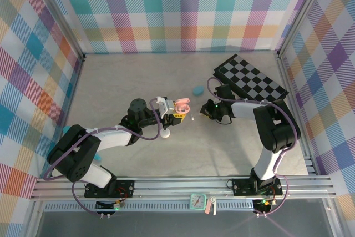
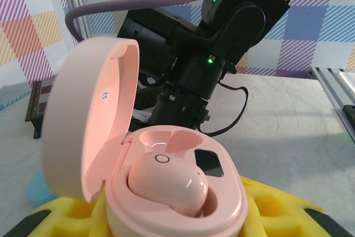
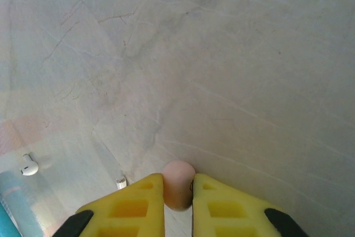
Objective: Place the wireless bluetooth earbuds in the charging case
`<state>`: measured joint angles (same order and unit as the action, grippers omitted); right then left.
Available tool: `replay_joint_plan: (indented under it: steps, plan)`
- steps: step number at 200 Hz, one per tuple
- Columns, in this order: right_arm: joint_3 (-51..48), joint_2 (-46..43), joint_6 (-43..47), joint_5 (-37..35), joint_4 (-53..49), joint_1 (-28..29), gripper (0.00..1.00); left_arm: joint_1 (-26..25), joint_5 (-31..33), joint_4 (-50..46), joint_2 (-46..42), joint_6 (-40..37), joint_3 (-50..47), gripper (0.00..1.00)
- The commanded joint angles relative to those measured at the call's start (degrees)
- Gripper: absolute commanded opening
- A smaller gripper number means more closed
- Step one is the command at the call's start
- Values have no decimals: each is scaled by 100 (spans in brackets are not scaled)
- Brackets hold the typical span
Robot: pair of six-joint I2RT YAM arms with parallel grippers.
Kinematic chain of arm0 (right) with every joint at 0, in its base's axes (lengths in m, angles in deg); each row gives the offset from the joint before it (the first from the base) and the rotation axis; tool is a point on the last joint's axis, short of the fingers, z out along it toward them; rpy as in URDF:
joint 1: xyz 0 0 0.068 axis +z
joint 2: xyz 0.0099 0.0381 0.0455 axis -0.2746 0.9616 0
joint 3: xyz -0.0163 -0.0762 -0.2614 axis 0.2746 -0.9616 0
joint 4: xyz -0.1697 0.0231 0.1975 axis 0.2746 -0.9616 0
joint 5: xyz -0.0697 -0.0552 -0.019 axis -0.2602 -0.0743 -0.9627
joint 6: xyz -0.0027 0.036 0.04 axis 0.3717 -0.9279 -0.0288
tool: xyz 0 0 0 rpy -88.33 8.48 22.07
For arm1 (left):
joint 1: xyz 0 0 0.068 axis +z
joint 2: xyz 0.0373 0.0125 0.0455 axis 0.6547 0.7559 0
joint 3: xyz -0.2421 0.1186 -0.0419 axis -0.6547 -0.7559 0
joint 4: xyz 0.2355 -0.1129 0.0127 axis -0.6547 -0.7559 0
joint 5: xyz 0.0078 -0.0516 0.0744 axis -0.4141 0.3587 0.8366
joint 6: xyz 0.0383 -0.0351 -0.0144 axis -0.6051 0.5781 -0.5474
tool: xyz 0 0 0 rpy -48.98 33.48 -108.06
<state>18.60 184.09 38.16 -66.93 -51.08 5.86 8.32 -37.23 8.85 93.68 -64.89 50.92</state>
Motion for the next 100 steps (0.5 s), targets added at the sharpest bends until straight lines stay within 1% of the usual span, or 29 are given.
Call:
replay_joint_plan:
  steps: [1,49,71,100]
  plan:
    - [102,-247,454,-352,-755,62,15,41,-130,92,-80,-76,-9,35]
    - [261,-991,1086,-963,-1579,247,15,41,-44,10,3,-63,43,35]
    - [230,-1411,1315,-1159,-1819,435,15,41,15,-285,85,-122,158,35]
    - [225,-2075,1637,-1472,-2097,730,16,41,86,-308,231,-122,209,35]
